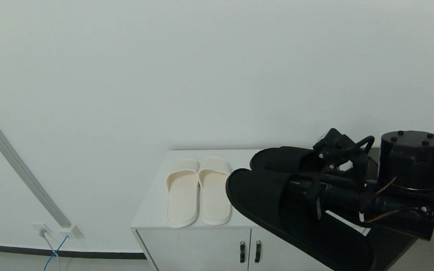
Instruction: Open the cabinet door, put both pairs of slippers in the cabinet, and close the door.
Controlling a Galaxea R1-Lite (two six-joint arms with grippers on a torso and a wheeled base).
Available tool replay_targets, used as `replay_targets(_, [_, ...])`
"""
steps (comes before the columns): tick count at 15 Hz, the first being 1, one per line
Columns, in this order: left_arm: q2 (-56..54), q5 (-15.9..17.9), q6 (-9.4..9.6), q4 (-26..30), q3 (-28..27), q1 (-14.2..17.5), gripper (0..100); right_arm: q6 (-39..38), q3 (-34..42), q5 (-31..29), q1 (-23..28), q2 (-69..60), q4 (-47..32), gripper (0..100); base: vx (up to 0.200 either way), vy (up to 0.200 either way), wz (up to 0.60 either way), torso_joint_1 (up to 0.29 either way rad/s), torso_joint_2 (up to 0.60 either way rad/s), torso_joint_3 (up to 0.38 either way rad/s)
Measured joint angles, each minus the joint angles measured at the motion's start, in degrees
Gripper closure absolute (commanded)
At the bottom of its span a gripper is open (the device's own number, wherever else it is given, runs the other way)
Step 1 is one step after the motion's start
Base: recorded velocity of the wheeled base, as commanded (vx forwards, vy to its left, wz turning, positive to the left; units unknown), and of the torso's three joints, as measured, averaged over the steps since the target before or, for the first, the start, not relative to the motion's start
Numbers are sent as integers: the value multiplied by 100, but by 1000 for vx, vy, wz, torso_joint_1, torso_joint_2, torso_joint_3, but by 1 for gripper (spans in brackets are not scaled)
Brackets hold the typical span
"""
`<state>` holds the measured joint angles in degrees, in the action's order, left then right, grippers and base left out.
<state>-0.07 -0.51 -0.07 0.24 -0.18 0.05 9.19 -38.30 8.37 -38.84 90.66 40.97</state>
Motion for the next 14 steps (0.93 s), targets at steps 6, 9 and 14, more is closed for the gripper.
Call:
replay_targets(6, [0,-2,-6,0,0,2,100,449,276,345,-44,-307,-6,100,-33,0,0,0,0,0])
replay_targets(9, [0,0,-6,0,0,2,100,402,324,646,-63,-360,-20,100,-200,0,0,1,1,1])
replay_targets(14, [0,0,-9,-2,0,2,100,389,432,735,-90,-351,-28,100,-200,0,0,0,-3,7])
